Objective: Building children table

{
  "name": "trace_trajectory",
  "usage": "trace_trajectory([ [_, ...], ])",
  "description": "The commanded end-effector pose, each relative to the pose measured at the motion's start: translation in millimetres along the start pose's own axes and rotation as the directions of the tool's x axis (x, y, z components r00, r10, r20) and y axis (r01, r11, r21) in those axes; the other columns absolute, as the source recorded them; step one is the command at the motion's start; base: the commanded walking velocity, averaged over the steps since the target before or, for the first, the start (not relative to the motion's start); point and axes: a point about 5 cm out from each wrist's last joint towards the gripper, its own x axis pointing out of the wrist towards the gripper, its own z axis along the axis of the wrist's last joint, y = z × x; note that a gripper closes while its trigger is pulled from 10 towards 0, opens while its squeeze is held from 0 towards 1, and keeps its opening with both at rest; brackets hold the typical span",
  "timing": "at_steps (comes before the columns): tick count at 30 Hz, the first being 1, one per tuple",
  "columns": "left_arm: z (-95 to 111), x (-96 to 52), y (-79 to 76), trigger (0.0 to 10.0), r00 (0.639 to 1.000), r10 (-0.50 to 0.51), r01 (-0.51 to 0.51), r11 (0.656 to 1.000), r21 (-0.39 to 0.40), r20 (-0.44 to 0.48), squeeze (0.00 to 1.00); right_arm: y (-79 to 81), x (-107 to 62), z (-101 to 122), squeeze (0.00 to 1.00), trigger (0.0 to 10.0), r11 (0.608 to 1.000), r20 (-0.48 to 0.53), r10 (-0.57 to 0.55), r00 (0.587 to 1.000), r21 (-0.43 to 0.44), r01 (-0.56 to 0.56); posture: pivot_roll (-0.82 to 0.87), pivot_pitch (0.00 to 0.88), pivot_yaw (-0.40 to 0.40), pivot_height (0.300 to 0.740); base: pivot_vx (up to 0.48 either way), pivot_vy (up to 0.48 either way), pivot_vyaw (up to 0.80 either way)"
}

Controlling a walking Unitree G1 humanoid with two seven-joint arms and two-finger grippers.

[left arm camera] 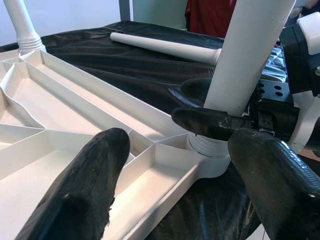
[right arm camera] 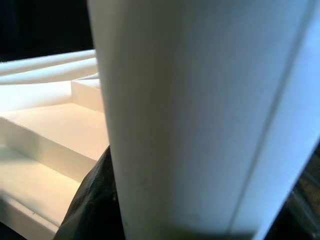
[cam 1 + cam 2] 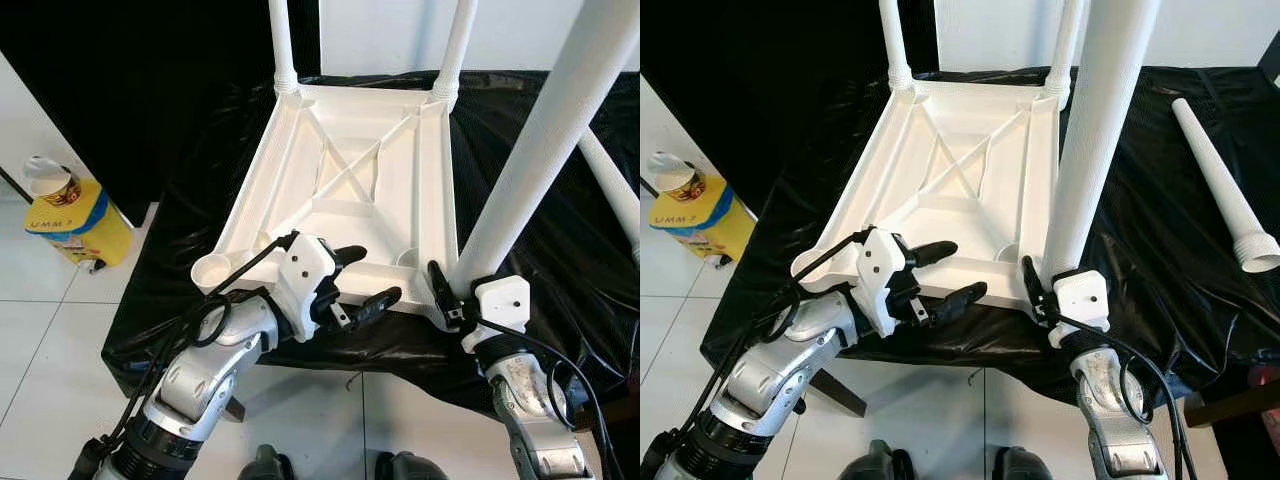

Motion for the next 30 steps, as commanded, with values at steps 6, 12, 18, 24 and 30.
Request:
trace_trajectory([
  [6, 0, -4.6, -1.0, 10.0, 0.999, -0.030, 0.030, 1.000, -0.006, -0.015, 0.00, 12.1, -7.8, -33, 0.00, 10.0, 0.990, -0.207, 0.051, 0.977, 0.140, -0.022, 0.03, 0.116, 0.041, 0.740, 0.000, 0.000, 0.00],
  [12, 1, -4.5, -0.5, 10.0, 0.999, -0.029, 0.029, 1.000, -0.004, -0.016, 0.00, 9.8, -0.9, -34, 0.00, 10.0, 0.989, -0.272, 0.029, 0.962, 0.147, 0.012, 0.03, 0.119, 0.040, 0.740, 0.000, 0.000, 0.00],
  [18, 2, -4.3, -0.2, 10.0, 0.999, -0.028, 0.028, 1.000, -0.004, -0.015, 0.00, 4.0, 1.1, -36, 0.00, 10.0, 0.981, -0.320, -0.011, 0.947, 0.178, 0.072, 0.03, 0.119, 0.039, 0.740, 0.000, 0.000, 0.00],
  [24, 2, -4.7, -0.2, 10.0, 1.000, -0.027, 0.027, 1.000, -0.004, -0.016, 0.00, 2.1, 1.2, -36, 0.00, 10.0, 0.979, -0.324, -0.038, 0.945, 0.179, 0.101, 0.03, 0.120, 0.035, 0.740, 0.000, 0.000, 0.00],
  [30, 2, -4.8, -0.3, 10.0, 1.000, -0.023, 0.023, 1.000, -0.003, -0.015, 0.00, 0.7, -1.4, -34, 0.00, 10.0, 0.960, -0.326, -0.181, 0.928, 0.147, 0.239, 0.03, 0.118, 0.030, 0.740, 0.000, 0.000, 0.00],
])
